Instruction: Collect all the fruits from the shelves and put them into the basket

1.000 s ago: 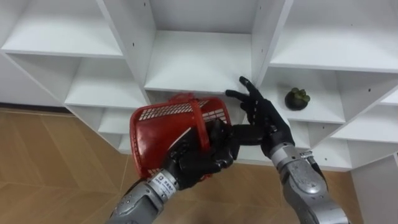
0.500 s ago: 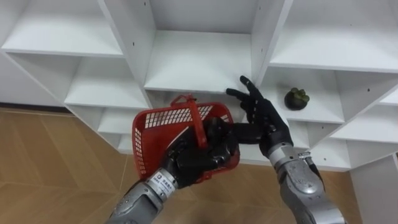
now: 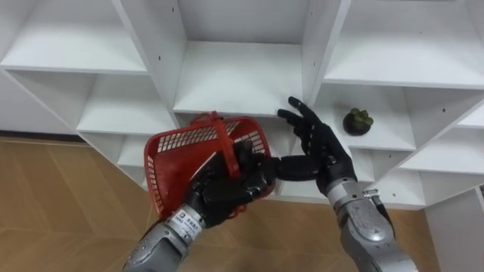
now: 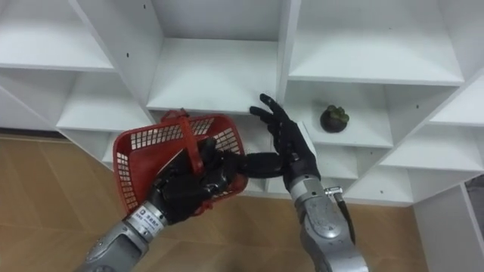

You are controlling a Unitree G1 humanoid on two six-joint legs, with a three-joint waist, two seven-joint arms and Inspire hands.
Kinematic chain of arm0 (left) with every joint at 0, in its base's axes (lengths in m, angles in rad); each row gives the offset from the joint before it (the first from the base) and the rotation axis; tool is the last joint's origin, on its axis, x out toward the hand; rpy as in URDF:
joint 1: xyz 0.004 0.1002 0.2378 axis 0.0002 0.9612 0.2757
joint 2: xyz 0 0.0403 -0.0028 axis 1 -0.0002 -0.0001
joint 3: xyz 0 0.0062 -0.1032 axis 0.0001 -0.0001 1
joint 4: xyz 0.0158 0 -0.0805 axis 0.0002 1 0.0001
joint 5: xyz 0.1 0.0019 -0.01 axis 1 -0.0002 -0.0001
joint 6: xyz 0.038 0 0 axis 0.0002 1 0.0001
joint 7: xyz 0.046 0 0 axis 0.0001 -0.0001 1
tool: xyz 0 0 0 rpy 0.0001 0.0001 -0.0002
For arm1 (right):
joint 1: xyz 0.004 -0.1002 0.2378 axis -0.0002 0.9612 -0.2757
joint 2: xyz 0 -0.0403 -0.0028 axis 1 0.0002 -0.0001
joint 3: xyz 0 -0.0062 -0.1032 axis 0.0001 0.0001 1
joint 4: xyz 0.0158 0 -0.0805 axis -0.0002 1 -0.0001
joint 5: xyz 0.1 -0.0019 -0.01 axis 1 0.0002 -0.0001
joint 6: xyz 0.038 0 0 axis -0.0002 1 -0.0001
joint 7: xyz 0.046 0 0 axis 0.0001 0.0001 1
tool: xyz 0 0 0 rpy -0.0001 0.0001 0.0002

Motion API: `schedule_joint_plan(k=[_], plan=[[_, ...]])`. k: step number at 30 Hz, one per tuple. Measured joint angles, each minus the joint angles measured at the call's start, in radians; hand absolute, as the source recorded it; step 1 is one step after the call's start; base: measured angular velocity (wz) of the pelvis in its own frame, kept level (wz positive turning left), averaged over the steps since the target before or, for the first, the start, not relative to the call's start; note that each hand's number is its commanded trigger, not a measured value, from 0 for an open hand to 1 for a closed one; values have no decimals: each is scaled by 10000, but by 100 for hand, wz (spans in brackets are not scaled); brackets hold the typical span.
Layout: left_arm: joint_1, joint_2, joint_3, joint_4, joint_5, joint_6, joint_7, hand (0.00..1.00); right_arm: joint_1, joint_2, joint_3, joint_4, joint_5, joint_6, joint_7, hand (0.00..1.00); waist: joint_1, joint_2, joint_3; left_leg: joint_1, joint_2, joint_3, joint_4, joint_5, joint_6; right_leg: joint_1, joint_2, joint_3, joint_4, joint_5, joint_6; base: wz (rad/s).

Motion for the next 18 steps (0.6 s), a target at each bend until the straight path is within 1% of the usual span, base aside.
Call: schedule_joint_plan(k=[2, 3, 5, 8, 11, 14, 17, 18], plan=[[271, 11, 111, 10, 13, -4, 45, 100, 89, -12, 0, -1, -157, -41, -120, 0, -6, -1, -1, 115, -1, 13, -54, 1, -1, 110, 6, 1, -11, 3, 6, 0], [432, 33, 203, 29, 12, -5, 67, 100, 199, -12, -1, -4, -229, -169, -218, 0, -8, 2, -3, 145, -2, 13, -62, 0, -1, 153, 5, 4, -32, 0, 11, 0], [643, 223, 286, 49, 9, -41, 201, 100, 340, -17, -1, -16, -349, -376, -426, 0, -18, 0, -3, 148, -6, 13, -70, 0, -2, 148, -2, -1, -26, 0, 11, 0], [742, 366, 285, 129, 7, -63, 347, 100, 467, -38, -4, -172, -437, -395, -642, 0, -68, 0, -3, 149, -18, 12, -70, 0, -1, 137, -12, -18, -18, -3, 16, 0], [910, 398, 307, 149, 11, -65, 555, 100, 784, -40, -4, -479, -598, -569, -1010, 0, -291, -4, -5, 148, -36, 12, -52, 1, 2, 150, -41, -64, 3, -10, 27, 1], [980, 395, 301, 149, 14, -65, 689, 100, 927, -84, -13, -641, -604, -703, -1288, 0, -398, -11, -9, 172, -35, 23, -41, 1, 2, 157, -37, -57, -2, -10, 29, 0], [1004, 377, 366, 167, 111, -64, 838, 100, 1005, -110, -171, -655, -618, -714, -1537, 0, -464, -10, -12, 295, -28, 149, -53, -4, -1, 220, -6, 0, -27, -12, 28, -9], [1005, 353, 477, 167, 120, -64, 875, 100, 1059, -112, -329, -696, -620, -714, -1625, 0, -476, -9, -13, 311, -21, 254, -54, -9, -8, 212, 21, 57, -31, 2, 14, -17]])
